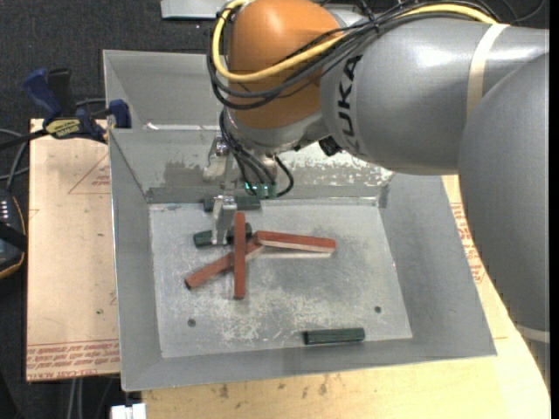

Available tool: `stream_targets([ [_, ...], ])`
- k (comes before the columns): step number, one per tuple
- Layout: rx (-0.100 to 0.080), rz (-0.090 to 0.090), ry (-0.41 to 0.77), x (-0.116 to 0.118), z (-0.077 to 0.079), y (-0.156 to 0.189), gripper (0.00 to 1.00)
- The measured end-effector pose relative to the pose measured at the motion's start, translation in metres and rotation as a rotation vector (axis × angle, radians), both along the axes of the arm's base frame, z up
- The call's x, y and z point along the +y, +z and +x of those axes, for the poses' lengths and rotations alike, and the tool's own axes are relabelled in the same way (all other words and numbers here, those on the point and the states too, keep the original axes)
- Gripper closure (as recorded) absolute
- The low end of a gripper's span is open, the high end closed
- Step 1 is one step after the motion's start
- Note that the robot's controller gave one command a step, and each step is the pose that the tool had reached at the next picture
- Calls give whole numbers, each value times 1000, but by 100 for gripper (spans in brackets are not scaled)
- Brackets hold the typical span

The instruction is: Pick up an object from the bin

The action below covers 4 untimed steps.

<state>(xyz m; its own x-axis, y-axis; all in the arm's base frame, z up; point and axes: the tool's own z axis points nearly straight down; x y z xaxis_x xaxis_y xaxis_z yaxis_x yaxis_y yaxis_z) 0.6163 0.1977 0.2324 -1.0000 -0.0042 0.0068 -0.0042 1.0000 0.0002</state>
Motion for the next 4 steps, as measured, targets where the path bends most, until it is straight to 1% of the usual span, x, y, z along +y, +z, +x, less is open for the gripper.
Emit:
stream_targets([
  [1,-8,1,-3,-1,2,5,0],
  [2,-14,3,24,-23,-17,-40,0],
  [3,-13,3,143,-48,0,-92,0],
  [4,-7,1,189,-61,-12,-126,0],
])
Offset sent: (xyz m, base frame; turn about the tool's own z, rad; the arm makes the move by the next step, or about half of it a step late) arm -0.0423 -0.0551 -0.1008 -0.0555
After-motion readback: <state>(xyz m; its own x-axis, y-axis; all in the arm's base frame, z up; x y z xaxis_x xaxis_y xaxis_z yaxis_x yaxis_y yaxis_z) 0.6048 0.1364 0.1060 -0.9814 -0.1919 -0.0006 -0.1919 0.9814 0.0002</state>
